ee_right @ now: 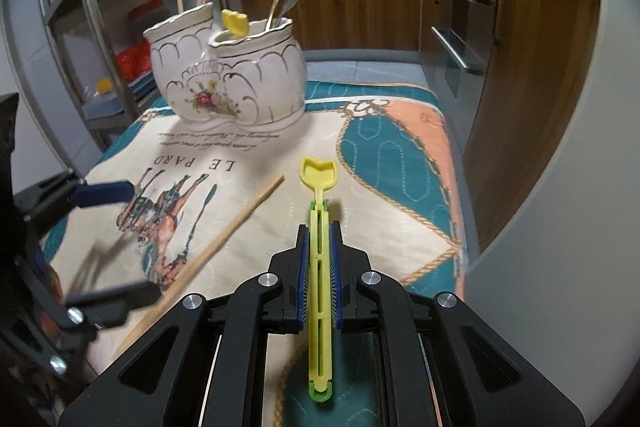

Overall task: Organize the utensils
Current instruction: 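Grasp the yellow tulip-handled spoon with the right tool while the left grasps the last chopstick, then drop the yellow spoon into the small cup while the left drops the chopstick into the tall cup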

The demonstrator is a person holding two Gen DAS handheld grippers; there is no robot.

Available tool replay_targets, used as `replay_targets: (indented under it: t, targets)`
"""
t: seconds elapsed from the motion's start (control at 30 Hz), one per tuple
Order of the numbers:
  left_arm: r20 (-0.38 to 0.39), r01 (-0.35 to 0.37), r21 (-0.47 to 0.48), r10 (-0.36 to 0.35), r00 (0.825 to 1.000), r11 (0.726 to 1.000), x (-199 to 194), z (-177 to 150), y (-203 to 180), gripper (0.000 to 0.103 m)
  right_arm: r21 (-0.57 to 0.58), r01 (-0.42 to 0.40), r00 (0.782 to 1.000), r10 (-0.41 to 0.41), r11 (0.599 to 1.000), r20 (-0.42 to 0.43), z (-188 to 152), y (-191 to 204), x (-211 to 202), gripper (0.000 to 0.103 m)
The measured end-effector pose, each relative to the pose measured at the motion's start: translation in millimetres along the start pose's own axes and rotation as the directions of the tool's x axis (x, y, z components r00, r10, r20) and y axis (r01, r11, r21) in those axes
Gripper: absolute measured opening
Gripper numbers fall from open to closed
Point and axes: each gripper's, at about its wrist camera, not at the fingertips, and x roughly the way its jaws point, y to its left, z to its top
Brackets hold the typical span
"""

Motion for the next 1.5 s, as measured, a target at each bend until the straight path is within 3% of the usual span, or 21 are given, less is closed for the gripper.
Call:
replay_targets:
  t: [0.2,0.37,0.6,0.7,1.07,1.27,1.37,1.5]
  targets:
    - [-0.071,0.009,0.031,-0.006,0.997,0.999,14.5,3.4,-18.1,0.071,0.016,-0.010,1.000,0.009,1.000,0.012,-5.2,-6.2,-5.6,0.011]
    - [-0.117,0.031,0.032,-0.027,0.993,0.999,22.1,3.4,-22.6,0.041,0.017,-0.030,0.999,0.030,0.999,0.025,-6.3,-7.2,-8.3,0.011]
    - [-0.125,0.001,0.046,0.005,0.992,0.999,24.6,4.1,-16.3,0.009,0.010,-0.054,0.998,0.054,0.998,0.035,-7.4,-2.9,-9.2,0.011]
    - [-0.131,0.012,0.049,-0.005,0.991,0.999,23.1,3.2,-11.0,0.007,0.005,-0.058,0.998,0.057,0.998,0.031,-8.3,-1.7,-9.4,0.011]
    - [-0.142,-0.063,0.083,0.075,0.987,0.995,-1.8,-11.2,36.5,0.006,-0.027,-0.112,0.992,0.111,0.993,-0.053,-15.5,14.3,4.8,0.011]
    - [-0.136,-0.043,0.037,0.047,0.990,0.998,-8.7,-20.0,51.6,0.006,-0.053,-0.097,0.992,0.093,0.994,-0.080,-15.2,21.9,11.1,0.011]
    - [-0.127,-0.039,0.037,0.044,0.991,0.999,-7.3,-21.6,46.0,0.009,-0.072,-0.085,0.993,0.079,0.994,-0.089,-12.4,24.5,11.8,0.011]
    - [-0.112,-0.036,0.032,0.039,0.993,0.999,-0.5,-19.0,38.9,0.021,-0.096,-0.065,0.994,0.055,0.993,-0.099,-7.8,25.8,13.6,0.014]
